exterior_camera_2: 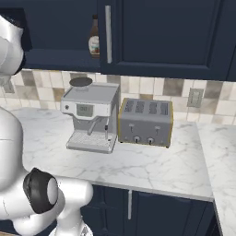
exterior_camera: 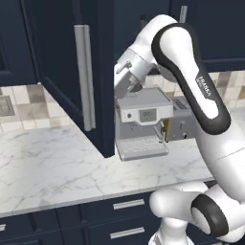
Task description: The dining table condiment station is running low on syrup bottle. Refill the condiment station by opening the cabinet and taking the syrup bottle from the cabinet and placing it on the dining table.
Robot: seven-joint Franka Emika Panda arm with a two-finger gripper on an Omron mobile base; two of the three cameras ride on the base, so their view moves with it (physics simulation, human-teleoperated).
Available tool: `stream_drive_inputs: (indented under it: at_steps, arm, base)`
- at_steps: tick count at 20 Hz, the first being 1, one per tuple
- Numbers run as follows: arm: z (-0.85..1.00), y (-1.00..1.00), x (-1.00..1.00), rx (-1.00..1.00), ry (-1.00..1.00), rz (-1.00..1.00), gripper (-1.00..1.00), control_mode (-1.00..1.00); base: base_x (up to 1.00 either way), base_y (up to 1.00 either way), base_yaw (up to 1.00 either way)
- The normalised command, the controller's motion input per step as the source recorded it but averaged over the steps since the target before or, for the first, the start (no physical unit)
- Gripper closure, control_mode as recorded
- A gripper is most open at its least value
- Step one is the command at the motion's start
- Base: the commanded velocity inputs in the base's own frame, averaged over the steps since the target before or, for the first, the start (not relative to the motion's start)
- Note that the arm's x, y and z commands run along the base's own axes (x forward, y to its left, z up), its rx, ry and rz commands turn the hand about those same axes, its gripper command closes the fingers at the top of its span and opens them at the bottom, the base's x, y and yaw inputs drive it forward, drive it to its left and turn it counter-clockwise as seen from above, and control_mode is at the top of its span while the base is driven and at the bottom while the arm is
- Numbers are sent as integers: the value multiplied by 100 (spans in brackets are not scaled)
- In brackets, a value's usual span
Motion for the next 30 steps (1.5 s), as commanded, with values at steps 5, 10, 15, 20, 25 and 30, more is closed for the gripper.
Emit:
stream_drive_inputs:
  at_steps: [5,10,15,20,25,30]
  arm:
    - [0,100,-37,-1,-40,18,-100,-100]
    - [0,91,-29,-12,-42,7,-100,-100]
    - [0,9,-2,-13,-34,-10,-100,-100]
    - [-1,-65,0,-2,-24,-40,-100,-100]
    - [-7,-97,29,1,-24,-45,-100,-100]
    - [0,-93,71,4,-25,-38,-100,-100]
  base:
    - [0,0,0]
    - [0,0,0]
    - [0,0,0]
    - [0,0,0]
    - [0,0,0]
    - [0,0,0]
